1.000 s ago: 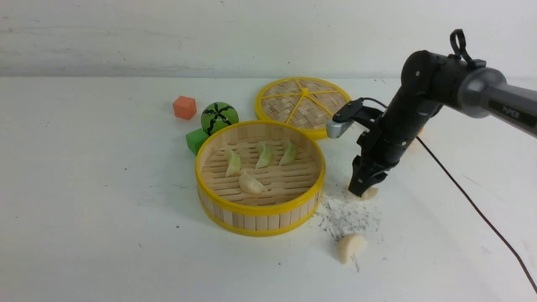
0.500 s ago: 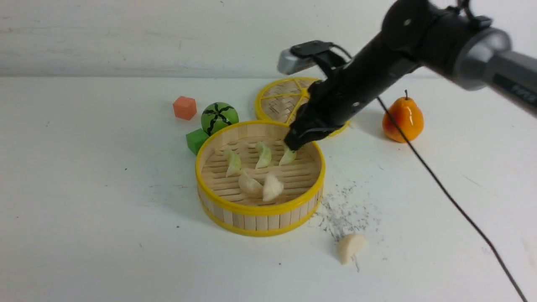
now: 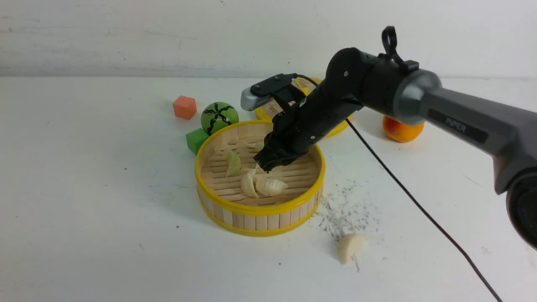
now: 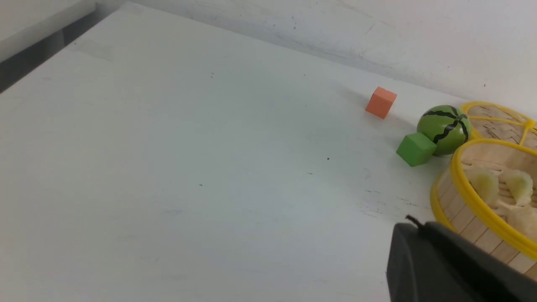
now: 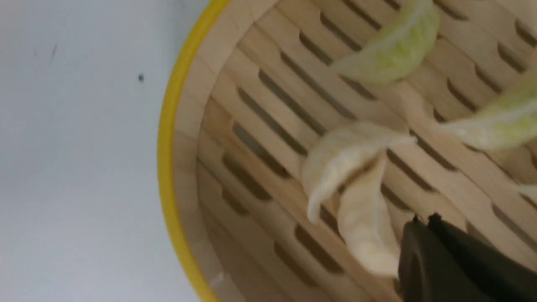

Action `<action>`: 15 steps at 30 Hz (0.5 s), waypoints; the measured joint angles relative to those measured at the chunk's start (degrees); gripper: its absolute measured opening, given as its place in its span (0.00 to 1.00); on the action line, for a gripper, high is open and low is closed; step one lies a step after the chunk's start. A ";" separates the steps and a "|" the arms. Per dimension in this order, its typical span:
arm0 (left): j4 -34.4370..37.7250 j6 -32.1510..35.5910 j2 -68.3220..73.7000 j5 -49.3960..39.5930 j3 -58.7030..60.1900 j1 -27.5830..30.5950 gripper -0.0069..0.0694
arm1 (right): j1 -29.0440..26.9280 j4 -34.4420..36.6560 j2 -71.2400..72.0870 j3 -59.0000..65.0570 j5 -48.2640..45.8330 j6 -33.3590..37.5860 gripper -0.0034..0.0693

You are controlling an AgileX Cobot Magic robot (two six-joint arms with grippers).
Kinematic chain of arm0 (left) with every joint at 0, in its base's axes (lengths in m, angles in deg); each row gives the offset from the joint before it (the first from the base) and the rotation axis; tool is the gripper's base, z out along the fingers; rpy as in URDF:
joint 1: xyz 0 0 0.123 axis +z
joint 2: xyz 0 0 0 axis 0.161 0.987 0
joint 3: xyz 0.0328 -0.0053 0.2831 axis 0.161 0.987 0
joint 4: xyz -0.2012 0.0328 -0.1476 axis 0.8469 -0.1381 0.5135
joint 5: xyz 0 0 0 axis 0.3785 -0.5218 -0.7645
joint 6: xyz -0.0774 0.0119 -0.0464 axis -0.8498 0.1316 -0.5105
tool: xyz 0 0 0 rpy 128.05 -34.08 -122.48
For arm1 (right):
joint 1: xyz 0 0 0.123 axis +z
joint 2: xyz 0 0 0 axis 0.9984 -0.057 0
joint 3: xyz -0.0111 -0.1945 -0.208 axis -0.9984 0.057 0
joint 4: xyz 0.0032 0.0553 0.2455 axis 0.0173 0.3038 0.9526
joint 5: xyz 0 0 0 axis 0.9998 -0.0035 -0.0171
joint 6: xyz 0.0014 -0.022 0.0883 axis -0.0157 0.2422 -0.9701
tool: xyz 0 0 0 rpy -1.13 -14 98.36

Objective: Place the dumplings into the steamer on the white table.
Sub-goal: 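Place the dumpling in the bamboo steamer basket with the right gripper, then reach for and grasp a dumpling lying on the table beside the steamer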

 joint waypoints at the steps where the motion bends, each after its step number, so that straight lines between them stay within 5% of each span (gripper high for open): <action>1: 0.00 0.00 0.00 0.00 0.00 0.00 0.09 | 0.00 -3.06 2.24 0.00 -2.49 -0.20 0.05; 7: 0.00 0.00 0.00 0.06 0.00 0.00 0.10 | -0.58 -14.43 10.05 0.14 -12.53 -9.80 0.16; 15: -0.06 0.00 0.00 0.11 0.00 0.00 0.10 | -1.69 -12.75 9.70 14.82 -13.43 -13.69 0.53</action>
